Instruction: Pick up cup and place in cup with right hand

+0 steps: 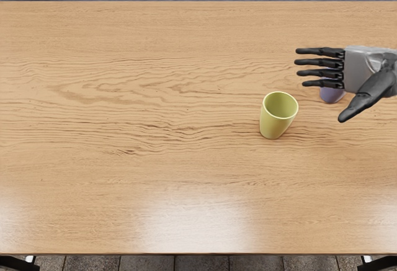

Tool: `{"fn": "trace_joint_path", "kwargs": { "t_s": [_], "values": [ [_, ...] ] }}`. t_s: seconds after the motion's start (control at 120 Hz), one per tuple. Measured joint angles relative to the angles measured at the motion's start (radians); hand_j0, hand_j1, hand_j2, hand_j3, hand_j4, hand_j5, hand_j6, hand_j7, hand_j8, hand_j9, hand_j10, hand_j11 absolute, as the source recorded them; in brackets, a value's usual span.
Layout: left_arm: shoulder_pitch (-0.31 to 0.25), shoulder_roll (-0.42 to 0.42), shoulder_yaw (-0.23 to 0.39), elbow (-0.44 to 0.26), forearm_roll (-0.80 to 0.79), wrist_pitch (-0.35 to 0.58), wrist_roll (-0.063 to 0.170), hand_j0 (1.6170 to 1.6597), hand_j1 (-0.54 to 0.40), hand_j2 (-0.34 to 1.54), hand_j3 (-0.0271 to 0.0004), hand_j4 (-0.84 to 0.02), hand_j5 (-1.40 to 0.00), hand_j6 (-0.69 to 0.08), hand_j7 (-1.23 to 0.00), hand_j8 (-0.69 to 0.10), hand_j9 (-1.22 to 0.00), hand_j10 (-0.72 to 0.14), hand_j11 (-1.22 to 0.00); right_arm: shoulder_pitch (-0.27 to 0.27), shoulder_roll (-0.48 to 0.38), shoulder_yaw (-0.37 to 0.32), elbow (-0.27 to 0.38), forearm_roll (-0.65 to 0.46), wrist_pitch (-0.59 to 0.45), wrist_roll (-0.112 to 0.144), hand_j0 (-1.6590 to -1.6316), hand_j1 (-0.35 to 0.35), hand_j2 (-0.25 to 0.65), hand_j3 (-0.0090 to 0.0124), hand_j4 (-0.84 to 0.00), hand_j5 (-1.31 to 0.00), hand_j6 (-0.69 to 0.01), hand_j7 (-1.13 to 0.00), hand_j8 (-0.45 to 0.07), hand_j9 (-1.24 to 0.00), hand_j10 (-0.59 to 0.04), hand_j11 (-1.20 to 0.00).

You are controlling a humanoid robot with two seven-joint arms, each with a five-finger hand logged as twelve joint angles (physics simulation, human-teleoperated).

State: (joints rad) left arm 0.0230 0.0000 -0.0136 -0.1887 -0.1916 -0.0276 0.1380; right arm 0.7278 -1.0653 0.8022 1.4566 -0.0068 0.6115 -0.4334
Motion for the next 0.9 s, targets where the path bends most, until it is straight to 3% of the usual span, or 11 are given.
{"fn": "trace_joint_path", "kwargs": {
  "t_s": [0.133,0.183,0.275,0.35,0.458,0.608,0.9],
  "values": [
    [0.0,0.0,0.0,0.0,0.0,0.0,0.0,1.658,0.349,0.0,-0.0002,0.0,0.0,0.0,0.0,0.0,0.0,0.0,0.0,0.056,0.032,0.002,0.021,-0.091,0.0,-0.069,-1.6579,-0.3,-0.007,0.0,-0.041,-0.05,-0.041,-0.05,-0.041,-0.05,-0.041,-0.05],
    [0.0,0.0,0.0,0.0,0.0,0.0,0.0,1.658,0.349,0.0,-0.0002,0.0,0.0,0.0,0.0,0.0,0.0,0.0,0.0,0.079,0.036,0.005,0.026,-0.188,0.0,-0.084,-1.6579,-0.303,-0.007,0.0,-0.039,-0.05,-0.039,-0.05,-0.039,-0.05,-0.039,-0.05],
    [0.0,0.0,0.0,0.0,0.0,0.0,0.0,1.658,0.349,0.0,-0.0002,0.0,0.0,0.0,0.0,0.0,0.0,0.0,0.0,0.146,0.035,0.017,0.032,-0.373,0.0,-0.136,-1.658,-0.309,-0.006,0.0,-0.036,-0.05,-0.036,-0.05,-0.036,-0.05,-0.036,-0.04],
    [0.0,0.0,0.0,0.0,0.0,0.0,0.0,1.658,0.349,0.0,-0.0001,0.0,0.0,0.0,0.0,0.0,0.0,0.0,0.0,0.178,0.035,0.028,0.047,-0.498,0.0,-0.157,-1.658,-0.312,-0.006,0.0,-0.034,-0.04,-0.034,-0.04,-0.034,-0.04,-0.034,-0.04],
    [0.0,0.0,0.0,0.0,0.0,0.0,0.0,1.6581,0.349,0.0,-0.0001,0.0,0.0,0.0,0.0,0.0,0.0,0.0,0.0,0.194,0.103,0.025,0.094,-0.687,-0.002,-0.17,-1.658,-0.315,-0.005,0.0,-0.032,-0.04,-0.033,-0.04,-0.032,-0.04,-0.031,-0.04],
    [0.0,0.0,0.0,0.0,0.0,0.0,0.0,1.6581,0.349,0.0,-0.0001,0.0,0.0,0.0,0.0,0.0,0.0,0.0,0.0,0.201,0.283,-0.02,0.114,-0.918,-0.071,-0.176,-1.658,-0.303,-0.007,0.0,-0.042,-0.05,-0.043,-0.05,-0.042,-0.05,-0.041,-0.05],
    [0.0,0.0,0.0,0.0,0.0,0.0,0.0,1.6581,0.349,0.0,0.0,0.0,0.0,0.0,0.0,0.0,0.0,0.0,0.0,0.199,0.384,-0.154,0.116,-1.079,-0.212,-0.177,-1.6581,-0.171,-0.029,0.0,-0.152,-0.19,-0.153,-0.19,-0.152,-0.19,-0.151,-0.19]
  ]
}}
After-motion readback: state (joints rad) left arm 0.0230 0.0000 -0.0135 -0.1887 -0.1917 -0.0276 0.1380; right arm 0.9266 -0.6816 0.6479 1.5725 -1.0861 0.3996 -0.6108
